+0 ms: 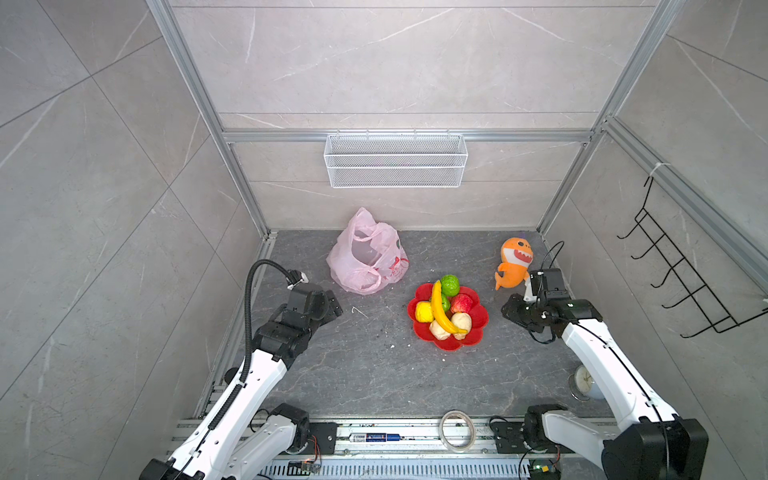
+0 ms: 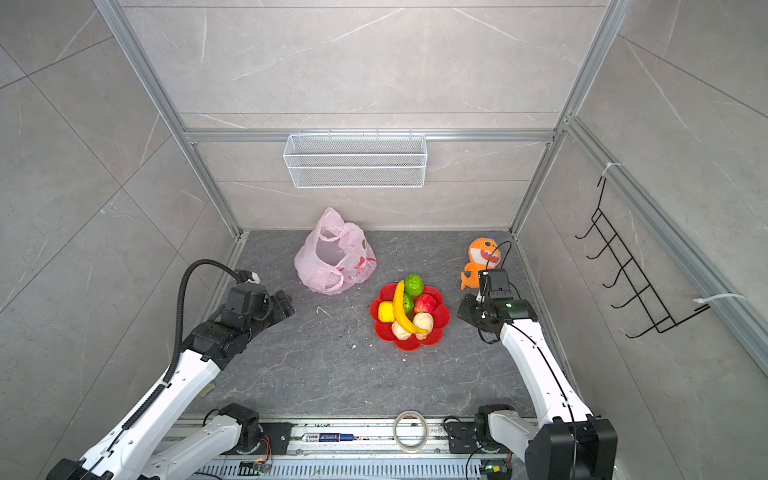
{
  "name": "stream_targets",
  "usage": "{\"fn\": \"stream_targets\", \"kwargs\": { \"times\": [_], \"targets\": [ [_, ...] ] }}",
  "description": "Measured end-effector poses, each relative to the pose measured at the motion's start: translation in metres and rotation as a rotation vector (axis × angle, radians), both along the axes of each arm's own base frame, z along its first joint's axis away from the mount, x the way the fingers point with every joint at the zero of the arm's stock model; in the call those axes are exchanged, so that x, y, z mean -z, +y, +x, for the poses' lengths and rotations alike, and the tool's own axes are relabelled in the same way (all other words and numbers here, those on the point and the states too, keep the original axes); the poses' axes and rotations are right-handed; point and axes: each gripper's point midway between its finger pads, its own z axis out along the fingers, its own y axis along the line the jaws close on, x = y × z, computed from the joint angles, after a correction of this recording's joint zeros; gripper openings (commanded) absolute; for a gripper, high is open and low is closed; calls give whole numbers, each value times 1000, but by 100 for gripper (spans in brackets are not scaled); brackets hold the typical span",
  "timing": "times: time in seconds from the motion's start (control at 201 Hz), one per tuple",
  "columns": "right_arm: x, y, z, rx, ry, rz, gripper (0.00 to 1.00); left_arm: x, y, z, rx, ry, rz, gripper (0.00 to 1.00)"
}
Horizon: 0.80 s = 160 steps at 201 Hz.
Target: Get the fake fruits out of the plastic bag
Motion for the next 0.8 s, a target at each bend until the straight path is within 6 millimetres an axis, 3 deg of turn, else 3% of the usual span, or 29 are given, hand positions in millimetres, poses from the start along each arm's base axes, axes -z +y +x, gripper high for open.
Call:
{"fn": "stream_targets", "kwargs": {
  "times": [0.139,0.796],
  "targets": [
    [21,-3,7,13,44,6,27,3,4,-6,-13,-1,0,82],
    [95,-7,53,60,138,-11,30,-4,8,-14,-33,-24,-27,82]
  ]
}}
